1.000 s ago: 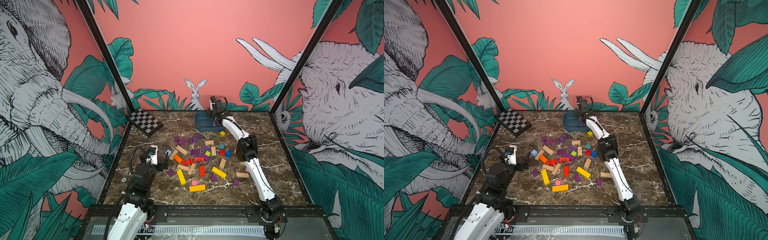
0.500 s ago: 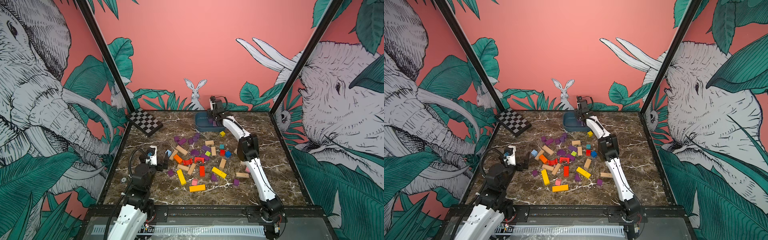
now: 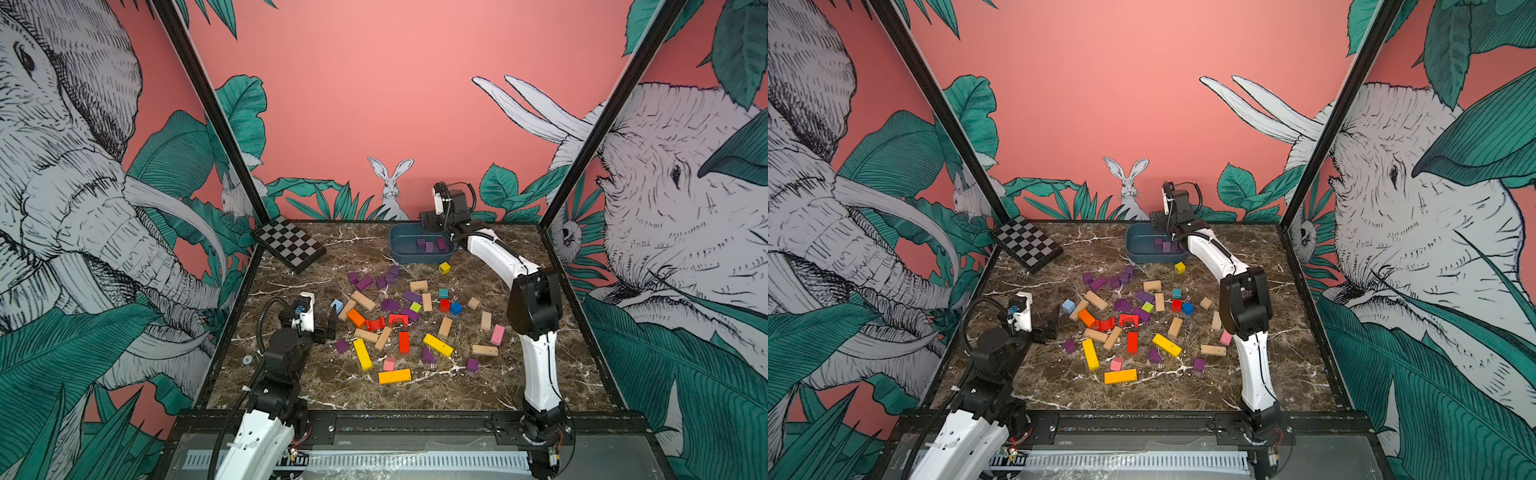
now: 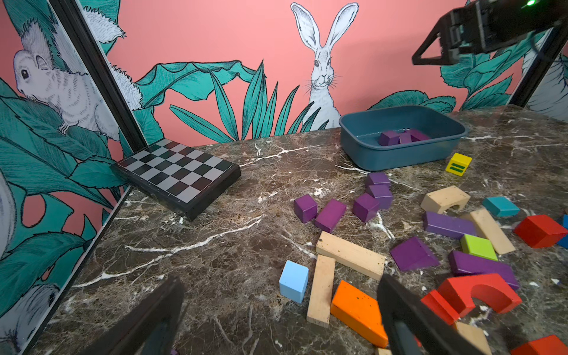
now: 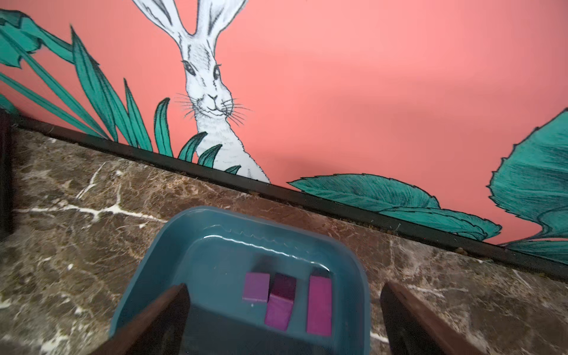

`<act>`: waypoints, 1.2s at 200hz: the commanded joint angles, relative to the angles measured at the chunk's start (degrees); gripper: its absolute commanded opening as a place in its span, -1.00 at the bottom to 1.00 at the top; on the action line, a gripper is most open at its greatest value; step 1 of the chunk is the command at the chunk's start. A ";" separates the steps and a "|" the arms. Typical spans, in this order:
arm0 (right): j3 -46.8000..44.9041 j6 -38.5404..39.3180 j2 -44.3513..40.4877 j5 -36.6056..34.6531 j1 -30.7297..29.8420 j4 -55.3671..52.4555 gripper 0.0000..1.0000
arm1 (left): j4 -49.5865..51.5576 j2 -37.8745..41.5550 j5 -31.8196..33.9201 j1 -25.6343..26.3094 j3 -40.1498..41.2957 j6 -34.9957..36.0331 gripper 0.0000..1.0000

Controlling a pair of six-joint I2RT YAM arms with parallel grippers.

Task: Pick purple bricks into the storage bin
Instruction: Place the building block in the storage box, then pick up the building block from the center of the board.

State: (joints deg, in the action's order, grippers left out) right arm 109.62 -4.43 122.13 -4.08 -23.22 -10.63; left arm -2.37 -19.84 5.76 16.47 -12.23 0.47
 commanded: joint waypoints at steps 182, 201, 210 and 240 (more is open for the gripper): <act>-63.70 -40.56 -52.62 -1.36 -14.60 -33.40 0.85 | 0.53 0.18 1.23 0.23 0.49 -0.70 0.99; -66.44 -42.61 -52.45 1.33 -15.18 -32.75 0.76 | 0.82 1.13 1.50 0.23 0.71 -0.78 0.99; -67.44 -43.15 -52.21 2.22 -15.27 -32.03 0.72 | 0.90 1.42 1.41 0.23 0.86 -0.73 0.99; -68.05 -43.56 -49.81 4.11 -15.32 -30.09 0.55 | 1.23 2.42 1.22 0.23 1.10 -0.65 0.99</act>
State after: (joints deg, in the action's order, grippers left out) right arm 41.58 -44.88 70.76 -2.26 -38.11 -41.82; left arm -1.56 -18.46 6.90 16.47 -12.16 0.01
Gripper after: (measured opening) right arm 0.820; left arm 0.993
